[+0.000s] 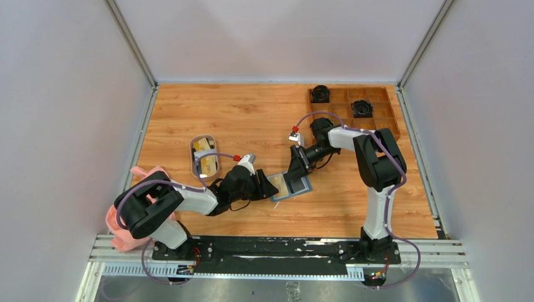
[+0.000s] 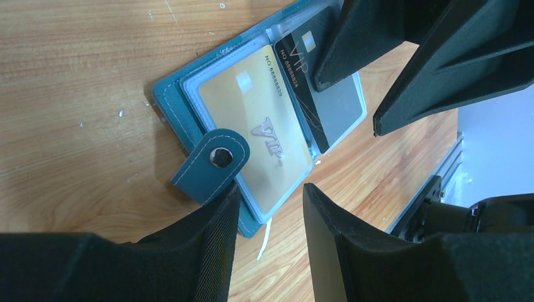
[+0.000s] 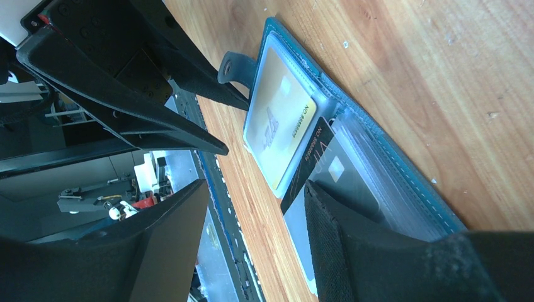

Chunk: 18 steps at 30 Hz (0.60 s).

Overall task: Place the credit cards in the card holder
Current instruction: Insert the credit card into the card holder.

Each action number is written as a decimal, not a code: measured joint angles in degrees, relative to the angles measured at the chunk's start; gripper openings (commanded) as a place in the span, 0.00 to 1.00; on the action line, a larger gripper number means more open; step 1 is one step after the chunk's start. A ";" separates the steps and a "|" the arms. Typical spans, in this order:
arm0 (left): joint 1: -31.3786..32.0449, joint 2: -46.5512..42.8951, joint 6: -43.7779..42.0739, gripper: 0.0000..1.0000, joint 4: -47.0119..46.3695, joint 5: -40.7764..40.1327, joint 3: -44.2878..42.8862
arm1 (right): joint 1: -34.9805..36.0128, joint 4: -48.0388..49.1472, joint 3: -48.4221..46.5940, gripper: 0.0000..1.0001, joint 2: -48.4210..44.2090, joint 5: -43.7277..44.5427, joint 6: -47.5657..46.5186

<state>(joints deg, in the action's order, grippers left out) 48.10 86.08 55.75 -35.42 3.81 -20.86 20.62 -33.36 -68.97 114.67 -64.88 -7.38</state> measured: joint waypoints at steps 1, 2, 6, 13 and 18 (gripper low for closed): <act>0.00 0.11 0.00 0.47 0.02 0.00 -0.11 | 0.00 0.00 0.00 0.62 0.00 0.00 0.00; 0.00 0.22 0.00 0.47 0.02 0.02 -0.20 | 0.00 0.00 0.00 0.62 0.00 0.00 0.02; 0.00 0.44 0.00 0.46 0.11 0.04 -0.50 | 0.00 0.00 0.00 0.62 0.07 0.00 0.02; 0.00 0.44 0.00 0.45 0.42 0.02 -0.68 | 0.11 0.00 0.00 0.61 0.37 -0.04 0.15; 0.00 0.42 0.02 0.42 0.44 0.02 -0.68 | 0.79 -0.02 0.00 0.61 0.68 -0.04 0.20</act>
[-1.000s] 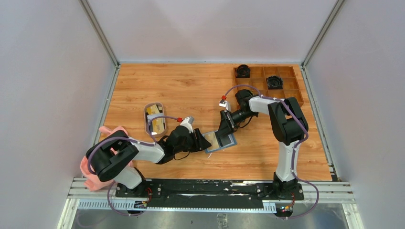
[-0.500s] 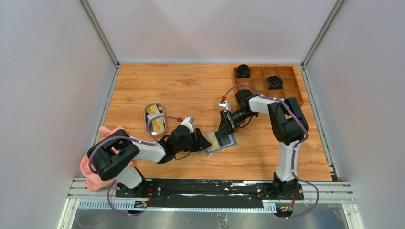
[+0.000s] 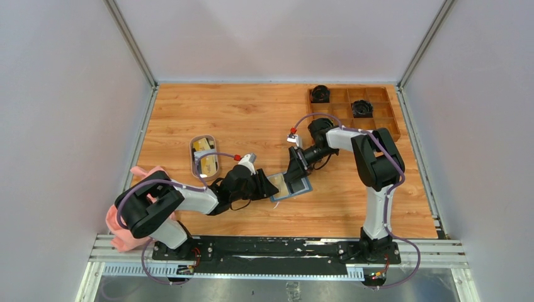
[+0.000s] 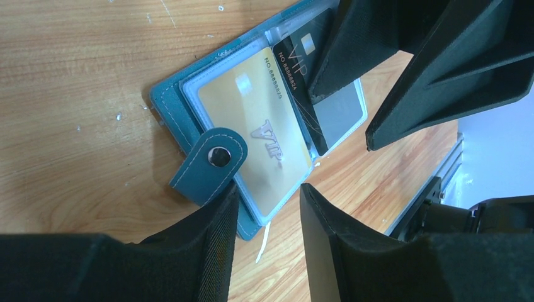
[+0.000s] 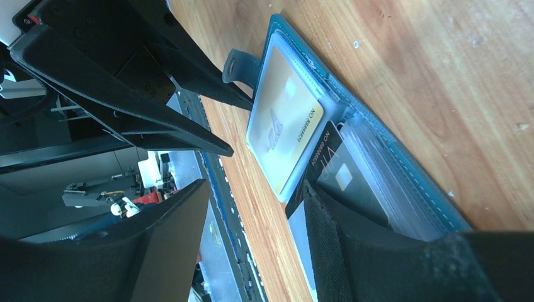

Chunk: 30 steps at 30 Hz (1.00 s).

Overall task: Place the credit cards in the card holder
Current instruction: Insert the credit card into the card holder.

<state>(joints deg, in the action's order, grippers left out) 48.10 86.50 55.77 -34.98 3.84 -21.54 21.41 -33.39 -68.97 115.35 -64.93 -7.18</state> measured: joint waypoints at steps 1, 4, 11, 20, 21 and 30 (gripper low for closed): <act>0.00 0.02 0.02 0.41 0.00 0.00 -0.02 | 0.00 0.00 0.00 0.61 0.00 0.02 0.00; 0.00 -0.02 0.22 0.37 -0.04 0.00 0.00 | 0.11 0.00 0.00 0.61 0.00 0.04 0.00; 0.00 -0.70 0.81 0.31 -1.14 0.26 0.00 | 0.11 0.00 0.00 0.61 0.00 0.04 0.02; 0.00 -0.74 1.68 0.27 -2.78 0.87 0.00 | 0.13 0.00 0.00 0.61 0.00 0.04 0.04; 0.00 -0.74 1.70 0.25 -2.80 0.87 0.00 | 0.11 0.00 0.00 0.61 0.00 0.04 0.04; -0.02 -1.44 1.75 0.38 -3.06 0.76 0.07 | 0.17 0.00 0.00 0.61 0.00 0.04 0.07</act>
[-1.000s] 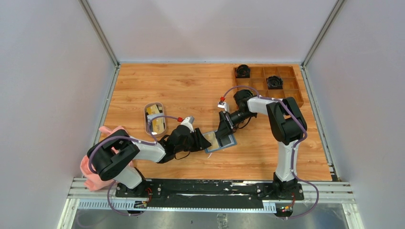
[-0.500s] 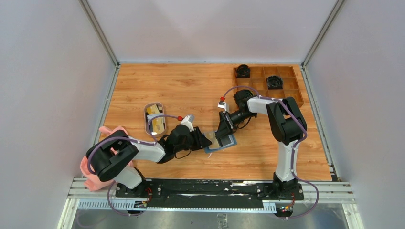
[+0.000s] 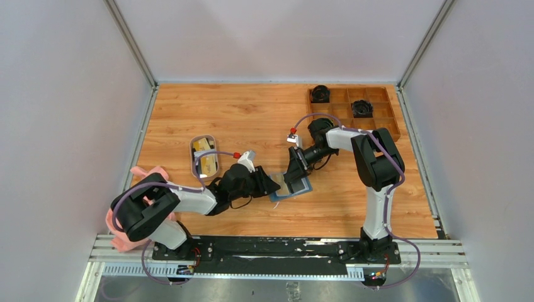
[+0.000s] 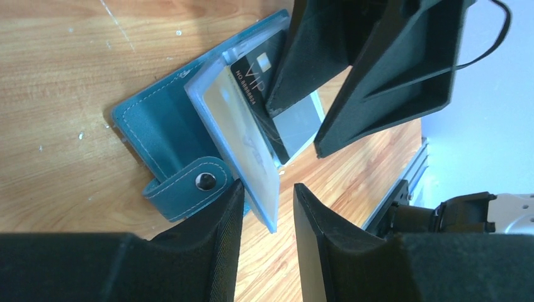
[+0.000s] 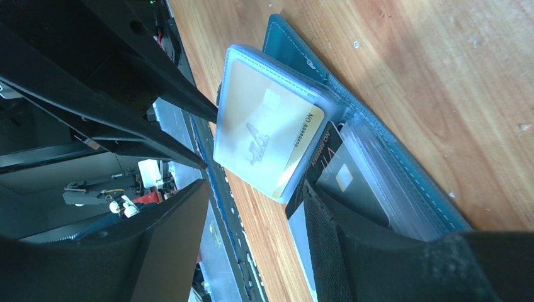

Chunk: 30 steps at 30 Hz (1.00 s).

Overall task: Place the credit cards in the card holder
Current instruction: Insert the credit card into the card holder.

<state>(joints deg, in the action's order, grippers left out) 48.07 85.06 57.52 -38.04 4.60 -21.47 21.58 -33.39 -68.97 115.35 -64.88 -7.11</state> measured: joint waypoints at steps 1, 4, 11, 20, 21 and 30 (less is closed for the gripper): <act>-0.04 -0.55 0.00 0.38 -0.04 -0.11 0.09 | 0.04 0.00 0.00 0.61 0.00 0.00 0.00; -0.39 -1.70 0.00 0.39 -0.17 -0.26 0.57 | 0.04 0.00 0.00 0.61 0.00 0.00 0.00; -0.74 -1.99 0.02 0.39 1.36 -1.18 0.83 | 0.04 0.00 0.00 0.61 0.00 0.00 0.00; -0.74 -1.18 0.02 0.39 2.23 -1.11 0.81 | 0.04 0.00 0.00 0.61 0.00 0.00 0.00; -0.74 -0.98 0.02 0.39 2.32 -1.05 0.81 | 0.04 0.00 0.00 0.61 0.00 0.00 0.00; -0.74 -0.79 0.37 0.40 3.28 -1.22 0.81 | 0.04 0.00 0.00 0.61 0.02 0.00 0.00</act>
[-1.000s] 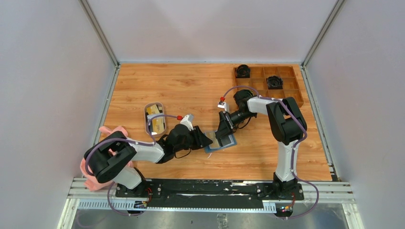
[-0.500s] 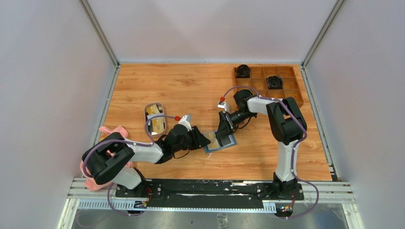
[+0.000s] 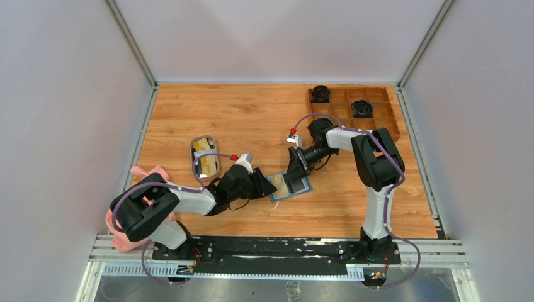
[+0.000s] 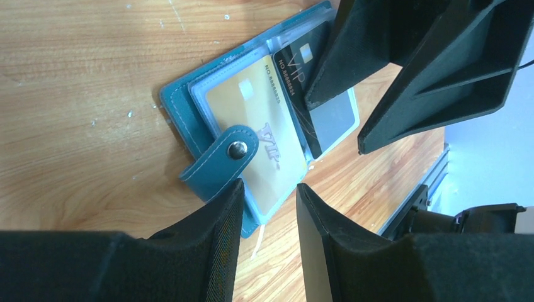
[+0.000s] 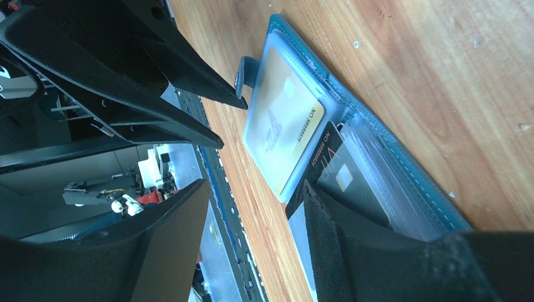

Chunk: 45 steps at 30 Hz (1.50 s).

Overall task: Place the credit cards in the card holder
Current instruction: Insert the credit card into the card holder.

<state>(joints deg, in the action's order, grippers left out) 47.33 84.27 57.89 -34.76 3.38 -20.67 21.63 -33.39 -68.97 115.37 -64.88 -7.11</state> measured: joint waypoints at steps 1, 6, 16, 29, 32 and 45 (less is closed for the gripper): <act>0.00 -0.04 0.02 0.40 0.35 -0.04 0.00 | 0.00 0.00 0.00 0.61 0.00 0.00 0.00; 0.00 -0.94 0.04 0.41 1.73 -0.15 0.00 | 0.00 0.02 0.00 0.61 0.00 0.00 0.00; 0.00 -1.40 0.85 0.39 1.97 0.13 0.00 | 0.00 0.00 0.00 0.61 0.00 0.00 0.00; 0.02 0.92 0.90 0.37 1.99 0.74 -0.63 | 0.00 0.02 0.00 0.61 0.00 0.00 0.00; 0.04 1.14 0.87 0.36 1.99 0.92 -0.98 | 0.00 0.00 0.00 0.61 0.00 0.00 0.02; 0.13 2.56 0.85 0.36 2.29 1.57 -2.21 | 0.02 0.00 0.00 0.61 0.00 0.00 0.02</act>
<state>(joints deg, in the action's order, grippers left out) 47.46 86.83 58.74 -32.47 4.95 -22.87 21.65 -33.39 -68.97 115.37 -64.88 -7.09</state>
